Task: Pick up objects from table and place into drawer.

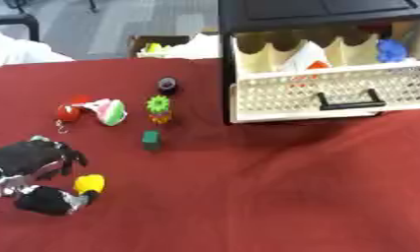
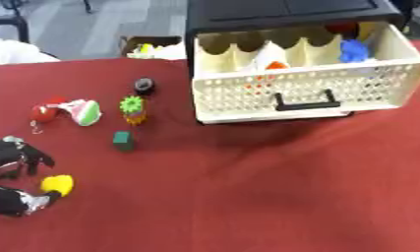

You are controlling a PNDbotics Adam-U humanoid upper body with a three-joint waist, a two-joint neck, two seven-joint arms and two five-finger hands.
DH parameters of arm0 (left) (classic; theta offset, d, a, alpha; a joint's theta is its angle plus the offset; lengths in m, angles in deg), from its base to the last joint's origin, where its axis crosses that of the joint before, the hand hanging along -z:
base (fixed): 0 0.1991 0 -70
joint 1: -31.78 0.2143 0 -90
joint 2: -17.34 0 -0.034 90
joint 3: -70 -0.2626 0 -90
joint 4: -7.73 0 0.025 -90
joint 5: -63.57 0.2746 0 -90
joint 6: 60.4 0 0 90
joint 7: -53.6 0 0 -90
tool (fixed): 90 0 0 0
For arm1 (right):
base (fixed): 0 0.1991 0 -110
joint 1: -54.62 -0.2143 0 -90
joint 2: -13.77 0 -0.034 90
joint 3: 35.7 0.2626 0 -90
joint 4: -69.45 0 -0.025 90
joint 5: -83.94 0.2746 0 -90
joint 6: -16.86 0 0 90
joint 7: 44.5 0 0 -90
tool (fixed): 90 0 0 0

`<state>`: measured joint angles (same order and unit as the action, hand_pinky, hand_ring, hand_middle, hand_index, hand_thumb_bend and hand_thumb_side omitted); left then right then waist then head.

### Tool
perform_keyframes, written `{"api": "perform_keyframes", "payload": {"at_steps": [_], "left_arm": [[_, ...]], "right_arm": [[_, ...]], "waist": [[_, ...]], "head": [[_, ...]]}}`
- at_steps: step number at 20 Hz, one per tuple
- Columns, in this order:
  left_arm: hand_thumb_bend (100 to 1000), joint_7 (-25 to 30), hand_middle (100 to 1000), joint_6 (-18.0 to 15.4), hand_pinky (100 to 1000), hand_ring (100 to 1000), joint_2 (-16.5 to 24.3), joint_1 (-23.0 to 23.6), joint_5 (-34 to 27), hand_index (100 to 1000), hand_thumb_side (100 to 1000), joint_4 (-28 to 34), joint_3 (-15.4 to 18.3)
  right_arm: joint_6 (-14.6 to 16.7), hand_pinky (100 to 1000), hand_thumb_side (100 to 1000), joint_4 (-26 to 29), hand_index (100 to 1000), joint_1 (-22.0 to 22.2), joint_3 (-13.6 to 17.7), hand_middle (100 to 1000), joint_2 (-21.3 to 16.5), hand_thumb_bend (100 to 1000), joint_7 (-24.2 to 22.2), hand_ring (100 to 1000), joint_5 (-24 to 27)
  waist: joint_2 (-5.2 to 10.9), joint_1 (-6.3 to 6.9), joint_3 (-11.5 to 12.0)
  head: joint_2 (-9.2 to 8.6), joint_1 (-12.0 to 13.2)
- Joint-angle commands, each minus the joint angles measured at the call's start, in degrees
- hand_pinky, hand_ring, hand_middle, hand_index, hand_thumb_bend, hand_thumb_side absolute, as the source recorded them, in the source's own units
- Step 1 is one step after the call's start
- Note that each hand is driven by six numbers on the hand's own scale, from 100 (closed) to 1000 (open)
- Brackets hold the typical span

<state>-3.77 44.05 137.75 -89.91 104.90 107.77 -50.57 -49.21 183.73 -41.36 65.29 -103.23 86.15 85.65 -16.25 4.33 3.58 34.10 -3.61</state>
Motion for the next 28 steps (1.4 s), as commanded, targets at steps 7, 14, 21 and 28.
{"api": "perform_keyframes", "payload": {"at_steps": [7,14,21,28], "left_arm": [[353,0.4,552,-0.2,514,500,0.4,-1.1,0.1,831,705,-1.1,-0.3],[336,0.2,542,-0.7,497,491,-0.4,-1.2,1.1,822,652,-3.0,-1.0],[279,-1.1,525,-0.5,470,474,-1.2,-1.5,1.4,805,587,-4.2,-0.9],[232,-2.8,514,-0.2,450,461,-1.8,-1.7,2.5,789,571,-5.7,-0.8]], "right_arm": [[0.0,576,1000,0.3,660,-0.2,0.9,415,-0.8,100,0.3,468,0.4],[0.0,575,1000,0.3,658,-0.3,1.0,414,-0.5,100,0.3,467,0.3],[-0.1,573,1000,0.3,655,-0.2,1.0,415,-0.2,100,0.3,465,0.2],[-0.3,572,1000,0.3,649,0.0,1.1,414,0.0,100,0.2,463,0.0]], "waist": [[0.72,-0.35,0.0],[0.47,-0.41,-0.2],[0.43,-0.51,-0.3],[0.46,-0.54,-0.5]], "head": [[-0.63,0.4],[-0.72,0.6],[-0.9,0.8],[-1.19,0.9]]}}
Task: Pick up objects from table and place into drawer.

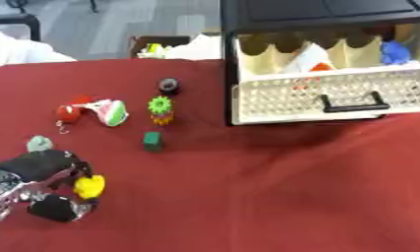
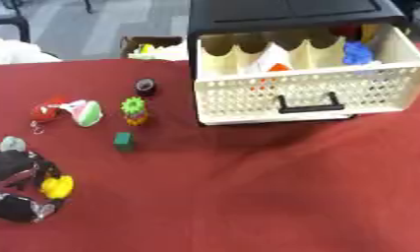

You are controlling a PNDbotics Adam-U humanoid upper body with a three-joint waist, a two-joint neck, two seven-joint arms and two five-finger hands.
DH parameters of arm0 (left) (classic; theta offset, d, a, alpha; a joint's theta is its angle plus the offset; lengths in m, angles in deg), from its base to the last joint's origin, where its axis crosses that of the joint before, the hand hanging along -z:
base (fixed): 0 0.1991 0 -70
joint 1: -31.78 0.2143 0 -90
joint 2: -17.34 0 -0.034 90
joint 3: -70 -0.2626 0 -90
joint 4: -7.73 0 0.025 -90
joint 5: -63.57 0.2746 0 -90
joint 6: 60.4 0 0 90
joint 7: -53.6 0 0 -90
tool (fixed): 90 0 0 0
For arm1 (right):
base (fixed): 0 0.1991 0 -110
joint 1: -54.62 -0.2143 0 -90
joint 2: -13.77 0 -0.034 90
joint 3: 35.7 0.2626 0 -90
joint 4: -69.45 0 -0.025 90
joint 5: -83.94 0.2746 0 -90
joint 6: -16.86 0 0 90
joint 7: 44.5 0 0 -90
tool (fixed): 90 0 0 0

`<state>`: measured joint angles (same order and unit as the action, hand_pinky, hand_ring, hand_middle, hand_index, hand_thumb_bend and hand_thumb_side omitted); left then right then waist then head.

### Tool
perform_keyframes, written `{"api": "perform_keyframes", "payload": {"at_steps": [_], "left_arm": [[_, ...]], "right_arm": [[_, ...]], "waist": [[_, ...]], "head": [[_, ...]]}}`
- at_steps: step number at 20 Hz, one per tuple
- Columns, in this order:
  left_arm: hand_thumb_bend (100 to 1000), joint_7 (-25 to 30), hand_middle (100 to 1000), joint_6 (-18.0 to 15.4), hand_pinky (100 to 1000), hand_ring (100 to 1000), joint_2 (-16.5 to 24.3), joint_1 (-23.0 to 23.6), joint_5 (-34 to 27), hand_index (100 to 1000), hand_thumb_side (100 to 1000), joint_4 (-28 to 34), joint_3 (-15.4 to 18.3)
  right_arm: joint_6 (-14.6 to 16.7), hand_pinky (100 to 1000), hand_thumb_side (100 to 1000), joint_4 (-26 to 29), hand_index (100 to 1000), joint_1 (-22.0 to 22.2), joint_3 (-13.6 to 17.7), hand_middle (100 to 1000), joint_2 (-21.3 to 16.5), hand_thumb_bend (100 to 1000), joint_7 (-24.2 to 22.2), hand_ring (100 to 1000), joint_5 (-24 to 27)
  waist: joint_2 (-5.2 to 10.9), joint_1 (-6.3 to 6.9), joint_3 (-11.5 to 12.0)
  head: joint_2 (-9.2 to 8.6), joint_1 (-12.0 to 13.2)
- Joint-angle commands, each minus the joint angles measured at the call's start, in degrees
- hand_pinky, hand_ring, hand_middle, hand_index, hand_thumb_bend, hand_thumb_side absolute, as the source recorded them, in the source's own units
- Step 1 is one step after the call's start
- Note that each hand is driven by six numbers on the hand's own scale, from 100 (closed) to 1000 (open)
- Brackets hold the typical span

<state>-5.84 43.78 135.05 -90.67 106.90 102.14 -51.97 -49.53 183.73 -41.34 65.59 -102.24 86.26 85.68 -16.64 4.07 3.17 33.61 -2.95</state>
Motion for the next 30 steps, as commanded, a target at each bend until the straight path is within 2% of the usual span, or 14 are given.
{"api": "perform_keyframes", "payload": {"at_steps": [1,8,11,15,18,21,30], "left_arm": [[231,-1.1,515,0.2,450,461,1.0,-0.9,0.6,791,575,0.1,0.9],[246,-2.9,539,1.4,460,476,2.6,-0.4,0.2,825,630,4.6,3.7],[282,-2.7,572,2.0,491,503,3.3,0.0,0.2,865,667,5.4,4.2],[341,-0.6,636,3.5,539,563,2.9,0.1,-1.2,910,799,3.9,3.5],[371,1.1,666,5.8,561,592,2.2,-0.4,-3.1,913,856,1.5,2.5],[379,1.9,666,7.2,568,597,1.5,-0.9,-4.4,904,887,0.3,1.4],[382,2.4,649,8.4,582,604,-0.5,-2.1,-5.0,858,920,-2.9,-0.1]], "right_arm": [[0.0,571,1000,0.3,649,0.0,0.8,414,-0.9,100,0.1,463,-0.1],[-0.3,571,1000,0.3,647,0.6,0.7,413,-1.0,100,0.1,462,-0.7],[-0.3,571,1000,0.3,646,0.6,0.7,413,-1.0,100,0.1,462,-0.6],[-0.3,571,1000,0.3,644,0.4,0.8,412,-1.1,100,0.2,462,-0.2],[-0.3,570,1000,0.3,641,0.4,0.8,410,-1.1,100,0.1,461,-0.1],[-0.4,570,1000,0.3,641,0.3,0.8,409,-1.1,100,0.1,461,0.0],[-0.8,569,1000,0.3,637,0.3,1.0,404,-0.8,100,-0.3,458,0.4]], "waist": [[0.86,-0.29,-0.1],[1.17,-0.11,0.5],[1.35,-0.05,0.7],[1.51,-0.02,0.6],[1.57,0.04,0.5],[1.57,0.13,0.6],[1.56,0.3,0.5]], "head": [[-0.69,0.2],[-0.45,0.1],[-0.51,0.2],[-0.56,0.3],[-0.44,0.5],[-0.18,0.7],[-0.14,1.1]]}}
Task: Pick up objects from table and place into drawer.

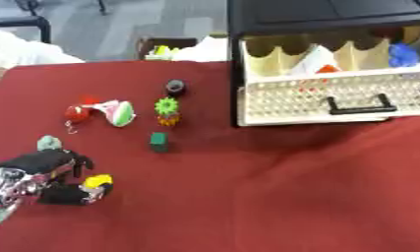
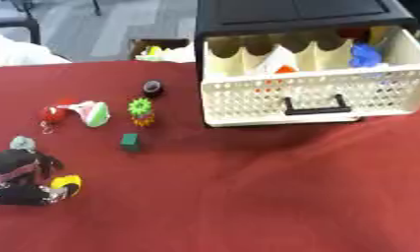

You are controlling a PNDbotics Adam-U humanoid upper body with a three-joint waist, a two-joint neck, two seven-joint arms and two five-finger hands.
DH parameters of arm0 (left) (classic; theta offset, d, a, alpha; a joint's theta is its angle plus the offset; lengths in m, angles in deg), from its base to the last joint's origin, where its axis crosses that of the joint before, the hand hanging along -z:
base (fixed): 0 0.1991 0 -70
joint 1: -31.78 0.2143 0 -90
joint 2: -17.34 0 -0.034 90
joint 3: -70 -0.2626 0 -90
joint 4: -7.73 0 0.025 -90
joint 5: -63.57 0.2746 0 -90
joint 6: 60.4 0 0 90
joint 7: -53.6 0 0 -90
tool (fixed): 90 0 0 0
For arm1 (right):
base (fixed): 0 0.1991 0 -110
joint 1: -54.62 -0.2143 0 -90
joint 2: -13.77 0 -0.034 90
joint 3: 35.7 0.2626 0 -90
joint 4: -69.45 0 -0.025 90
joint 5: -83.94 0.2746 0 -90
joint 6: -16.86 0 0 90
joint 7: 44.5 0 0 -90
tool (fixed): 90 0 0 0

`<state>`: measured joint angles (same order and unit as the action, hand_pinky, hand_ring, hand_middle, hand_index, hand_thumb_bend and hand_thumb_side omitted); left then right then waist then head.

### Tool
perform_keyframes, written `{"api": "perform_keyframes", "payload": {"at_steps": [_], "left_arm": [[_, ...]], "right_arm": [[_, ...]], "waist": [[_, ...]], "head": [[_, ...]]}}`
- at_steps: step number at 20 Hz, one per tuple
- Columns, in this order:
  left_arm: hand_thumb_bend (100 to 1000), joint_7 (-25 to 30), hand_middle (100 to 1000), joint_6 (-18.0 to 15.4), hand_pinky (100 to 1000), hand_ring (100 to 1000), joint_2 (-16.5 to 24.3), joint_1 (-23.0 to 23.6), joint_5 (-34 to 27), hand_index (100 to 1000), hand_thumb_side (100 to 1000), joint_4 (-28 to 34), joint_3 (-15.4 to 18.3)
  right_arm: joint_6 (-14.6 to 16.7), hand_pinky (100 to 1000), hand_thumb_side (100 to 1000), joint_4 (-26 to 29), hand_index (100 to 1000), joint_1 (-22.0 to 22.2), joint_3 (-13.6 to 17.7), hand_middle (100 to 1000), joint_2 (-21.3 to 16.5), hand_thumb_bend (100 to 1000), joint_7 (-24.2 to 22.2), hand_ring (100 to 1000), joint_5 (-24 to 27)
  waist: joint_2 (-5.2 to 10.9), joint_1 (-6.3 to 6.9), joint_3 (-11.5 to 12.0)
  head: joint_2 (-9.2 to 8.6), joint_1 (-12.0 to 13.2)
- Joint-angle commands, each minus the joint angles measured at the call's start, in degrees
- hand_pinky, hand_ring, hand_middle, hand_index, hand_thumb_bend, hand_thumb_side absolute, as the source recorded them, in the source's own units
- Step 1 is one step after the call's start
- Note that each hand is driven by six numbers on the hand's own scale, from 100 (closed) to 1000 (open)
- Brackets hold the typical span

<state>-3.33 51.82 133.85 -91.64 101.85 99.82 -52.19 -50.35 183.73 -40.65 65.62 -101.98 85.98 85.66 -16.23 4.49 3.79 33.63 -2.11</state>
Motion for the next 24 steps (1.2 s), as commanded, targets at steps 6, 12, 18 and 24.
{"api": "perform_keyframes", "payload": {"at_steps": [6,12,18,24], "left_arm": [[370,-0.8,617,-0.3,583,594,-0.2,-1.8,1.3,831,909,-2.7,-0.6],[353,-1.0,597,-1.6,577,584,-0.5,-1.8,2.8,818,880,-4.3,-1.2],[305,-1.1,562,-2.7,557,556,-0.6,-1.9,3.3,802,809,-4.4,-1.2],[243,-1.4,535,-3.4,531,532,-0.8,-2.1,3.9,783,752,-4.3,-1.2]], "right_arm": [[-0.2,567,1000,0.3,636,-0.4,1.0,399,-0.7,100,-0.4,455,0.3],[-0.2,566,1000,0.3,635,-0.4,1.1,397,-0.6,100,-0.5,454,0.3],[-0.2,566,1000,0.3,634,-0.4,1.2,397,-0.6,100,-0.4,454,0.5],[-0.3,566,1000,0.3,634,-0.4,1.3,396,-0.5,100,-0.5,455,0.6]], "waist": [[0.96,-0.15,-0.1],[0.87,-0.19,-0.1],[0.91,-0.25,-0.1],[0.99,-0.3,-0.2]], "head": [[-0.18,0.5],[-0.23,0.7],[-0.36,0.9],[-0.49,1.1]]}}
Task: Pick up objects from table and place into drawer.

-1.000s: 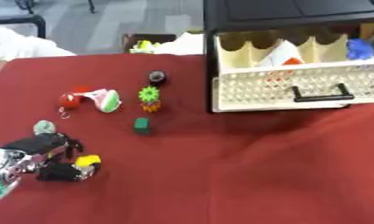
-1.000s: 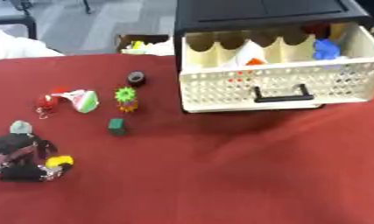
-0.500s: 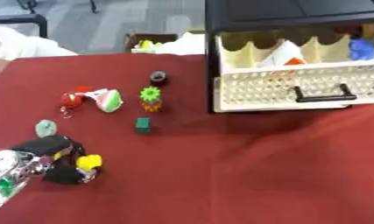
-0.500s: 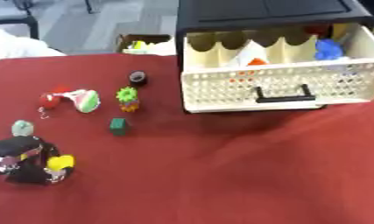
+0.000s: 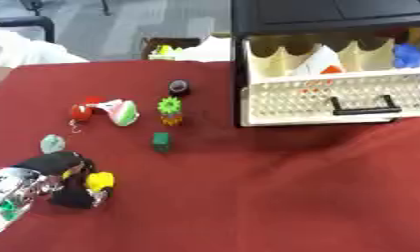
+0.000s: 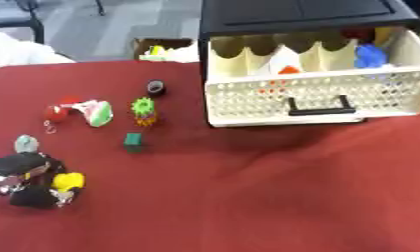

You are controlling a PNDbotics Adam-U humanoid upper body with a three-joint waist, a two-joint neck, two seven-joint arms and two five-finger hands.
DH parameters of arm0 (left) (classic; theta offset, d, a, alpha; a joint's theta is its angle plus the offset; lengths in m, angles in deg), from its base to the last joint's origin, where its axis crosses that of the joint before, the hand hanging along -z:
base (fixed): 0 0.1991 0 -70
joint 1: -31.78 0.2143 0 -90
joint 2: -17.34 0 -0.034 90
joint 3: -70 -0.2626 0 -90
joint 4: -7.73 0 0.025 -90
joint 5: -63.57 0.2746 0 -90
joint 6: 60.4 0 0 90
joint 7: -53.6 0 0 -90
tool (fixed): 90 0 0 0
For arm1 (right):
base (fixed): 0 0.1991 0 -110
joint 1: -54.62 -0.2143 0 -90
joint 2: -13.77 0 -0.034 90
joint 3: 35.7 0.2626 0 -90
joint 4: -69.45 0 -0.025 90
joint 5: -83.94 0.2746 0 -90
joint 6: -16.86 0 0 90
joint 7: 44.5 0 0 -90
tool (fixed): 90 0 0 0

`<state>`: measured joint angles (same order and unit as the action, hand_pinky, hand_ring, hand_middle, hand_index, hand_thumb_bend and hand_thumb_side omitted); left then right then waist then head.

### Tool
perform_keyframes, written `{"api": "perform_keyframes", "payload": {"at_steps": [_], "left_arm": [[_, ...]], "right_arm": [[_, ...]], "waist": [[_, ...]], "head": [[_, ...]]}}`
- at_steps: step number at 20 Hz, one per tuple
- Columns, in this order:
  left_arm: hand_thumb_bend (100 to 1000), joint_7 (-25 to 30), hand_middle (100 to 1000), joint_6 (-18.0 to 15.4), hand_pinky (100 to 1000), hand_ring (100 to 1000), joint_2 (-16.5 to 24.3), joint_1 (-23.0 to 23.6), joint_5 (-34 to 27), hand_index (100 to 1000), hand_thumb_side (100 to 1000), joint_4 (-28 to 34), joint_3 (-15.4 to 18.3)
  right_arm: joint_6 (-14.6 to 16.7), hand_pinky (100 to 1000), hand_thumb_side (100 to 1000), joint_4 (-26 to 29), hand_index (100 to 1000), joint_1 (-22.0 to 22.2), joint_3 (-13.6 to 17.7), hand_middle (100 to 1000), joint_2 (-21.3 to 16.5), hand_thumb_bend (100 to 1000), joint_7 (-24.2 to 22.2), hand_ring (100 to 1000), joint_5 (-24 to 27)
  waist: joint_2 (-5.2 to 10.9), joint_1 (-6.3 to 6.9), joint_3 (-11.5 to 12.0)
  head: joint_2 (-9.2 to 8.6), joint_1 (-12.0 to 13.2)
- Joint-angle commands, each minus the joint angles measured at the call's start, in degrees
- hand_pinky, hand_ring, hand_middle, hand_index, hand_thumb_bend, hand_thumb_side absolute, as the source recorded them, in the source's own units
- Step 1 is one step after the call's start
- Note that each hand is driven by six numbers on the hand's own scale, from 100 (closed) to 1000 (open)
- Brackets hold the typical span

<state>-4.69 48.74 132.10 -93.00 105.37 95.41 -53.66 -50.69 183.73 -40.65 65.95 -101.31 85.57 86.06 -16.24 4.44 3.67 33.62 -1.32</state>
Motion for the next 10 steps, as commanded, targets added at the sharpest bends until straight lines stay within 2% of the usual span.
{"api": "perform_keyframes", "payload": {"at_steps": [1,10], "left_arm": [[240,0.0,534,-0.5,529,531,1.0,-0.8,0.4,782,748,0.1,0.2],[196,-0.6,514,-1.4,500,510,0.6,-0.9,1.5,762,677,-0.1,0.2]], "right_arm": [[0.0,566,1000,0.3,634,-0.4,1.0,396,-1.1,100,0.0,455,0.2],[-0.1,566,1000,0.3,632,-0.4,1.1,394,-1.0,100,0.0,453,0.4]], "waist": [[1.02,-0.25,0.0],[1.04,-0.27,-0.2]], "head": [[-0.5,0.3],[-0.48,0.4]]}}
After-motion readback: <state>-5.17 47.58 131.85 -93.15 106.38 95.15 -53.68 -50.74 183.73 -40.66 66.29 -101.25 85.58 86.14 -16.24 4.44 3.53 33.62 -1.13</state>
